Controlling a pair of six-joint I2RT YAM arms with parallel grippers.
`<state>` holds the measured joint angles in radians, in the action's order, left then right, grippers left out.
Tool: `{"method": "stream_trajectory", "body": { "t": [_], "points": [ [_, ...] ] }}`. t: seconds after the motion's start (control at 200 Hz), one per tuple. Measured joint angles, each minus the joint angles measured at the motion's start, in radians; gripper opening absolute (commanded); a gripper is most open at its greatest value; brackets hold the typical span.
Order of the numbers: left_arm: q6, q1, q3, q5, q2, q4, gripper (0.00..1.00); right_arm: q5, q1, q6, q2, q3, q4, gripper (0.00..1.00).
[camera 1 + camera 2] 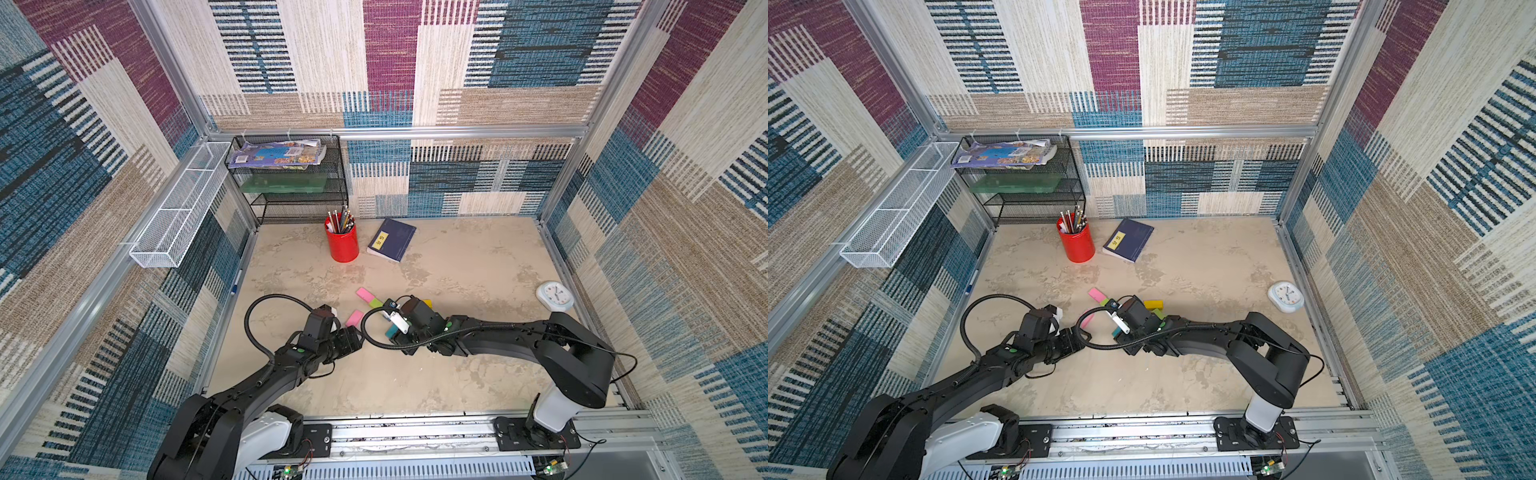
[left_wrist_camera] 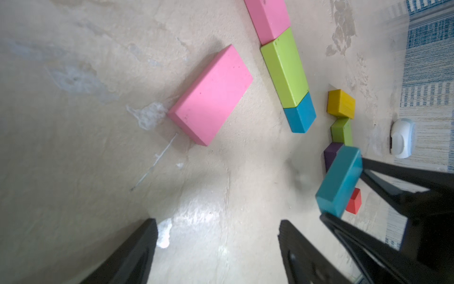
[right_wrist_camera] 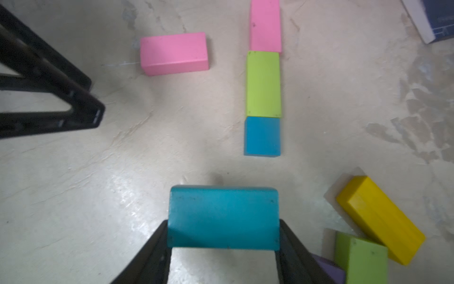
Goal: Assemble the letter v with building blocks
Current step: Pick up the building block from the center of the board, then assemble the building block at the center of the board.
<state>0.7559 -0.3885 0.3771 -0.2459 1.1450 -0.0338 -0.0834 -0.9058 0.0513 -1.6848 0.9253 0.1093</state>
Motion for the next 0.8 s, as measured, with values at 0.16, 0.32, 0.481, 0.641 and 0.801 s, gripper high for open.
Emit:
{"method": "stream_trajectory", "body": {
  "t": [0.16, 0.32, 0.481, 0.641, 0.801],
  "points": [
    [-0.018, 0.000, 0.043, -0.023, 0.053, -0.015, 0.79, -0.016, 0.064, 0.033, -0.043, 0.042, -0.001, 0.56],
    [-0.039, 0.000, 0.076, -0.043, 0.087, -0.035, 0.79, -0.022, 0.143, 0.066, -0.098, 0.111, -0.008, 0.56],
    [-0.056, 0.000, 0.093, -0.046, 0.108, -0.045, 0.79, -0.021, 0.200, 0.106, -0.164, 0.176, -0.009, 0.56],
    [-0.062, 0.000, 0.098, -0.048, 0.111, -0.053, 0.79, 0.013, 0.223, 0.153, -0.217, 0.210, -0.007, 0.56],
    [-0.071, 0.000, 0.107, -0.048, 0.111, -0.062, 0.79, 0.055, 0.234, 0.187, -0.247, 0.237, 0.001, 0.56]
  ]
}}
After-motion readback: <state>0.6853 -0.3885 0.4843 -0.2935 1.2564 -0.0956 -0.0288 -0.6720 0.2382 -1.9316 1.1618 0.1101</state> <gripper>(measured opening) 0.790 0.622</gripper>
